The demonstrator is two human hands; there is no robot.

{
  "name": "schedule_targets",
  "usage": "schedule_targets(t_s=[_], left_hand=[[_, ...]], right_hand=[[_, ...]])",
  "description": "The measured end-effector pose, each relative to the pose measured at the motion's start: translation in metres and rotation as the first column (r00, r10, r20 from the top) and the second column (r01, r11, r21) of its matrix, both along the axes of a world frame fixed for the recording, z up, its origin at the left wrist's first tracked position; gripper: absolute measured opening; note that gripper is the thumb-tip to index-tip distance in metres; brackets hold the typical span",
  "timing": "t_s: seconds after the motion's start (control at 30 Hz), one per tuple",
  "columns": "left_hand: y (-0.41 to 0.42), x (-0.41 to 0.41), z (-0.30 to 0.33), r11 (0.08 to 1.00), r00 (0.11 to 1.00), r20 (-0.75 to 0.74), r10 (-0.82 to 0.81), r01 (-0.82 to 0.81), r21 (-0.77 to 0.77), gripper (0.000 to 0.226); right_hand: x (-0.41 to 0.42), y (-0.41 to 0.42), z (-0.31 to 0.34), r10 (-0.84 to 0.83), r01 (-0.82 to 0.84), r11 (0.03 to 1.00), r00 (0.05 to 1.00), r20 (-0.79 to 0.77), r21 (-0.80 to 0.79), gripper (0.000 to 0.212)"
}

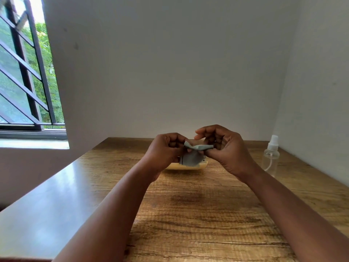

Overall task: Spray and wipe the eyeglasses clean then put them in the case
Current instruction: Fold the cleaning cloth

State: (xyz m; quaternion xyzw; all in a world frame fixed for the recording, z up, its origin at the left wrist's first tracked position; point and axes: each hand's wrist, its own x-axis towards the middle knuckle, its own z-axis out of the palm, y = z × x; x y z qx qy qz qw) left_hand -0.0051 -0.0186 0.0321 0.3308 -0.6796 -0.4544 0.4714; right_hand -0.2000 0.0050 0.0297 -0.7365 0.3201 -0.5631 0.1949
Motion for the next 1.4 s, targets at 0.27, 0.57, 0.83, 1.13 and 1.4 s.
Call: schedule_targets(t_s=[0.27,0.57,0.83,1.13,1.4], left_hand=[[0.005,-0.001,0.005,0.998,0.997,-0.067,-0.046,0.048,0.028,0.016],[0.007,-0.002,0.006,0.997,0.997,-0.069,-0.032,0.036,0.066,0.010],[0.006,-0.002,0.007,0.999,0.997,-0.072,-0.011,0.014,0.049,0.010],[0.011,-0.001,0.012,0.997,0.997,-0.028,-0.071,0.072,0.023,0.023],[0.012,-0.003,0.009,0.998,0.998,-0.023,-0.066,0.066,-0.013,0.023]], right_hand=[[0.000,-0.003,-0.003,0.043,-0.054,0.981,0.997,0.060,0.188,0.014],[-0.003,-0.004,-0.004,0.074,-0.100,0.919,0.994,0.084,0.380,0.022],[-0.005,-0.001,0.000,0.034,-0.063,0.946,0.995,0.095,0.317,0.019],[-0.002,0.001,0.004,0.070,-0.150,0.927,0.970,0.235,0.344,0.031],[-0.005,-0.002,0.002,0.126,-0.231,0.897,0.951,0.282,0.378,0.026]])
